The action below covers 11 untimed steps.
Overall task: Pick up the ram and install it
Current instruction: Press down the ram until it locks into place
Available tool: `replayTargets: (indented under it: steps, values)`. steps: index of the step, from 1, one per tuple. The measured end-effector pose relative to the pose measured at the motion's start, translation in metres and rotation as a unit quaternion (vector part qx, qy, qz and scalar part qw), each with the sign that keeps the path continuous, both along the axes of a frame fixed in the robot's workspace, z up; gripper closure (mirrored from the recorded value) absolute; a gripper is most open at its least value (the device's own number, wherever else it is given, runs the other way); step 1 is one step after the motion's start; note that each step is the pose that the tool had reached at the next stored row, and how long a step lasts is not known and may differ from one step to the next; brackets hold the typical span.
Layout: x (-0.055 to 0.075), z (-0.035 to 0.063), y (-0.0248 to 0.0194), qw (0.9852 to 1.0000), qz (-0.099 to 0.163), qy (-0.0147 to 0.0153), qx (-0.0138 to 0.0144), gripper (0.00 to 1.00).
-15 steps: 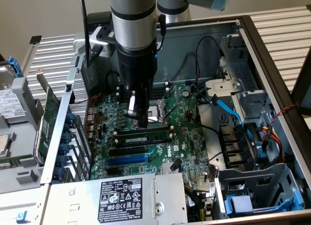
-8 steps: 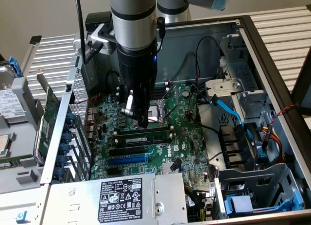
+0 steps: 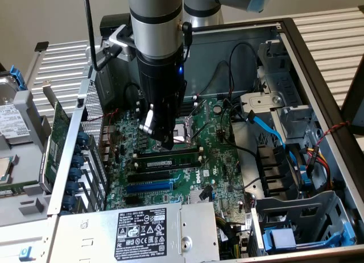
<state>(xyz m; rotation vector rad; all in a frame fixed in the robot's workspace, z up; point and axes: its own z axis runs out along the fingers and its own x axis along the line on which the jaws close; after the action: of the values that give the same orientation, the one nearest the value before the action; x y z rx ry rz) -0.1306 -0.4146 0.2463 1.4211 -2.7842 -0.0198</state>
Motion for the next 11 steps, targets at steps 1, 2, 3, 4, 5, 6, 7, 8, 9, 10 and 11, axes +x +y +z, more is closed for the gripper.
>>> replayTargets:
  steps: [1, 2, 3, 4, 5, 6, 7, 8, 9, 10, 11]
  values:
    - [0.0000, 0.0000, 0.0000, 1.0000, -0.007, 0.0000, 0.0000, 0.89]
    - [0.0000, 0.0000, 0.0000, 0.9999, -0.014, 0.0000, 0.0000, 0.89]
    - [0.0000, 0.0000, 0.0000, 0.9998, -0.020, 0.0000, 0.0000, 0.89]
    - [0.0000, 0.0000, 0.0000, 0.9996, -0.027, 0.0000, 0.0000, 0.89]
    - [0.0000, 0.0000, 0.0000, 0.9994, -0.033, 0.0000, 0.0000, 0.89]
    - [0.0000, 0.0000, 0.0000, 0.9992, -0.040, 0.0000, -0.0001, 0.89]
    - [0.0000, 0.0000, 0.0000, 0.9989, -0.047, 0.0000, -0.0001, 0.89]
    - [0.0000, 0.0000, 0.0000, 0.9986, -0.053, 0.0000, -0.0001, 0.89]
    - [0.0000, 0.0000, 0.0000, 0.9982, -0.060, 0.0000, -0.0001, 0.89]
    - [0.0000, 0.0000, 0.0000, 0.9978, -0.066, 0.0000, -0.0001, 0.89]
    - [0.0000, 0.0000, 0.0000, 0.9973, -0.073, 0.0000, -0.0001, 0.89]
